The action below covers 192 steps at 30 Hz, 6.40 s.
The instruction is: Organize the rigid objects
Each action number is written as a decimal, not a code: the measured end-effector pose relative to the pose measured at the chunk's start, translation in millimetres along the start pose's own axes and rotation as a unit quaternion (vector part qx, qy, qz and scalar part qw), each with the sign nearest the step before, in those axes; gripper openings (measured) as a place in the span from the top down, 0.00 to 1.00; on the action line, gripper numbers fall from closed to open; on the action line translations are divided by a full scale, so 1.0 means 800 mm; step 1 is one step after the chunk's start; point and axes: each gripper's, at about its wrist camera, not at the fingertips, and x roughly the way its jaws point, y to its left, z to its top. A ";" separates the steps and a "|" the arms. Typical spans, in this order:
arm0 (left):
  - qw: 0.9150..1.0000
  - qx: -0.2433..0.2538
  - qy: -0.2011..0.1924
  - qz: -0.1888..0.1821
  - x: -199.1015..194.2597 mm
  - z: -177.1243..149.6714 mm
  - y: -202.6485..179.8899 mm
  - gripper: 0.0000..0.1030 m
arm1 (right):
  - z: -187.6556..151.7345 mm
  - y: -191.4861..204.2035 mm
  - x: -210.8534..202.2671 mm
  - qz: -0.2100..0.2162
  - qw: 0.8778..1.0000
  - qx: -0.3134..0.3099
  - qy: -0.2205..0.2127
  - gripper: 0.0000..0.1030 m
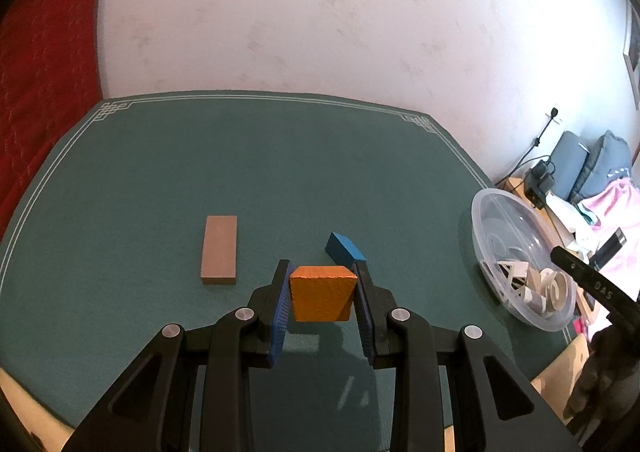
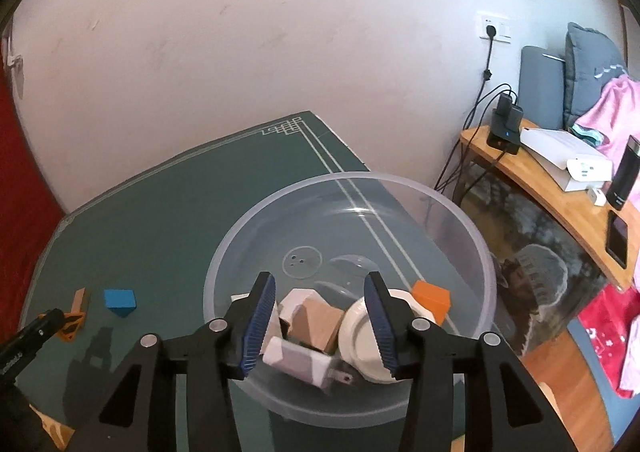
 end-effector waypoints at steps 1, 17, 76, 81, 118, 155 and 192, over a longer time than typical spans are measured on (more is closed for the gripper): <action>1.000 0.002 0.000 0.000 0.000 0.000 -0.002 0.70 | -0.001 -0.003 -0.002 -0.001 1.000 0.004 -0.001 0.52; 1.000 0.021 0.003 -0.001 0.000 -0.002 -0.027 0.70 | -0.013 -0.044 -0.024 0.004 1.000 0.028 -0.014 0.51; 0.989 0.120 0.037 -0.076 0.068 0.035 -0.237 0.38 | -0.017 -0.116 -0.018 0.029 0.995 0.092 -0.020 0.45; 0.991 0.115 0.038 -0.061 0.067 0.032 -0.225 0.38 | -0.017 -0.115 -0.017 0.028 0.995 0.092 -0.020 0.45; 0.998 0.050 0.035 0.031 0.044 0.022 -0.087 0.38 | -0.039 -0.026 -0.030 0.076 0.997 0.024 0.002 0.45; 0.986 -0.077 0.056 0.139 0.068 0.032 0.085 0.38 | -0.086 0.095 -0.010 0.167 0.979 -0.086 0.084 0.10; 0.987 -0.065 0.058 0.138 0.065 0.027 0.077 0.71 | -0.081 0.141 0.030 0.186 0.966 -0.108 0.139 0.09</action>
